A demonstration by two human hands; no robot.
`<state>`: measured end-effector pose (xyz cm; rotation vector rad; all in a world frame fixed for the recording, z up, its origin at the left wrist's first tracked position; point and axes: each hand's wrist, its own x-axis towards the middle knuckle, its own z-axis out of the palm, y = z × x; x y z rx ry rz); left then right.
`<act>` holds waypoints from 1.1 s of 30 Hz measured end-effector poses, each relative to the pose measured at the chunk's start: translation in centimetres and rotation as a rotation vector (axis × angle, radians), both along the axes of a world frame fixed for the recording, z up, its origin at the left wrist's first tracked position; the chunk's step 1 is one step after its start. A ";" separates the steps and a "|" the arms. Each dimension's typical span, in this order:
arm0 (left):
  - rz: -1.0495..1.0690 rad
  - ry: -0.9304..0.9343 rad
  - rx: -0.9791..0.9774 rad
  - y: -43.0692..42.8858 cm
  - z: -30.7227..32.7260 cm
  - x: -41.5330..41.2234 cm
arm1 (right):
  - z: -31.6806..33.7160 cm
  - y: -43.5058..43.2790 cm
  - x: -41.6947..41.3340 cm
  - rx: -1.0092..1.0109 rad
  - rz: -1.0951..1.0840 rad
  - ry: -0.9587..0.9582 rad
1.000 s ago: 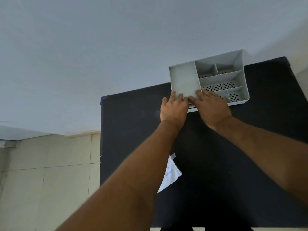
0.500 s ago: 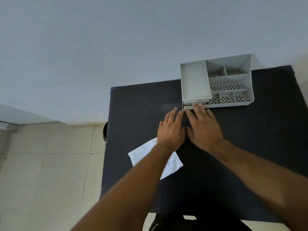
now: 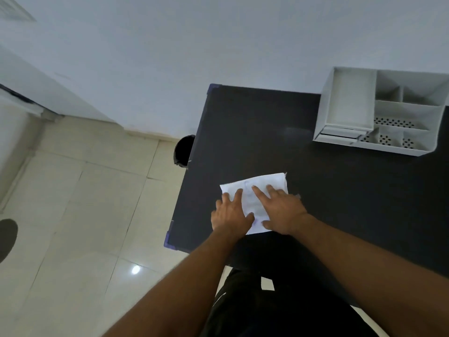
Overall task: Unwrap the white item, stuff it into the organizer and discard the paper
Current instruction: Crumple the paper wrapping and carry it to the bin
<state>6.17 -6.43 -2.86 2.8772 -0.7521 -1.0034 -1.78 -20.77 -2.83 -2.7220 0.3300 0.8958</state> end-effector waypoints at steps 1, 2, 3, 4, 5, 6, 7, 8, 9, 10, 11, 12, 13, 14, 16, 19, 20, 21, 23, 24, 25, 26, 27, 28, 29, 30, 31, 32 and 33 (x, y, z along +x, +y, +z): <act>0.012 0.051 -0.028 0.6 -0.3 -0.1 | -0.3 0.4 0.3 -0.040 0.014 -0.007; 0.025 0.083 -0.065 1.1 -0.4 -0.2 | -0.4 0.9 0.6 -0.064 0.012 -0.015; 0.046 0.113 -0.104 1.4 -0.6 -0.3 | -0.8 1.3 1.0 -0.067 -0.008 0.000; 0.071 0.149 -0.159 1.5 -0.6 -0.3 | -1.0 1.6 1.3 -0.050 -0.050 0.032; 0.108 0.211 -0.209 1.5 -0.7 -0.3 | -1.1 2.1 1.6 -0.025 -0.102 0.090; 0.142 0.295 -0.252 1.4 -0.7 -0.2 | -1.4 2.5 1.7 0.003 -0.152 0.131; 0.172 0.396 -0.278 1.3 -0.5 -0.1 | -1.4 2.9 1.8 0.032 -0.201 0.126; 0.201 0.496 -0.293 1.4 -0.6 0.0 | -1.6 3.3 1.7 0.068 -0.249 0.075; 0.222 0.573 -0.305 1.6 -0.6 0.2 | -1.7 3.6 1.6 0.111 -0.302 0.009; 0.234 0.631 -0.323 2.0 -0.5 0.4 | -1.8 3.9 1.5 0.161 -0.362 -0.047; 0.240 0.679 -0.343 2.5 -0.3 0.7 | -1.6 4.1 1.6 0.237 -0.471 -0.070; 0.240 0.717 -0.369 3.0 0.1 1.1 | -1.4 4.4 1.5 0.340 -0.606 -0.088; 0.243 0.741 -0.401 3.7 0.1 1.7 | -1.1 4.5 1.7 0.449 -0.741 -0.096; 0.251 0.759 -0.434 4.2 0.2 2.4 | -0.4 4.6 1.7 0.567 -0.858 -0.103; 0.272 0.760 -0.474 5.2 0.4 3.7 | 1.4 5.0 1.8 0.806 -1.002 -0.081; 0.296 0.683 -0.503 6.3 1.0 5.1 | 3.3 6.0 2.0 1.000 -0.958 -0.011; 0.296 0.645 -0.509 6.7 1.5 5.6 | 3.7 6.5 2.2 1.024 -0.938 0.004; 0.301 0.613 -0.505 7.2 2.0 6.1 | 3.9 7.0 2.3 1.043 -0.916 0.011; 0.309 0.540 -0.465 8.2 2.6 7.0 | 4.4 8.3 2.4 1.028 -0.819 0.010; 0.301 0.486 -0.426 8.6 2.6 7.4 | 4.8 8.8 2.3 0.994 -0.755 -0.002; 0.298 0.420 -0.392 9.3 2.8 7.6 | 5.0 9.5 2.1 0.955 -0.700 -0.028; 0.297 0.359 -0.363 10.0 3.0 7.7 | 5.1 10.2 2.0 0.909 -0.659 -0.061; 0.303 0.311 -0.346 10.7 3.2 7.6 | 5.2 10.8 1.9 0.860 -0.622 -0.108; 0.311 0.288 -0.348 11.5 3.6 7.4 | 5.3 11.5 1.8 0.805 -0.591 -0.160; 0.315 0.279 -0.353 12.1 4.1 7.0 | 5.3 12.1 1.9 0.752 -0.569 -0.216; 0.329 0.277 -0.361 12.8 4.6 6.4 | 5.3 12.6 2.0 0.708 -0.543 -0.257; 0.346 0.273 -0.369 13.6 4.9 5.8 | 5.3 13.0 2.1 0.691 -0.517 -0.273; 0.364 0.266 -0.376 14.4 5.3 5.1 | 5.4 13.4 2.4 0.702 -0.485 -0.250; 0.376 0.261 -0.380 15.3 5.7 4.4 | 5.5 13.9 2.6 0.745 -0.449 -0.198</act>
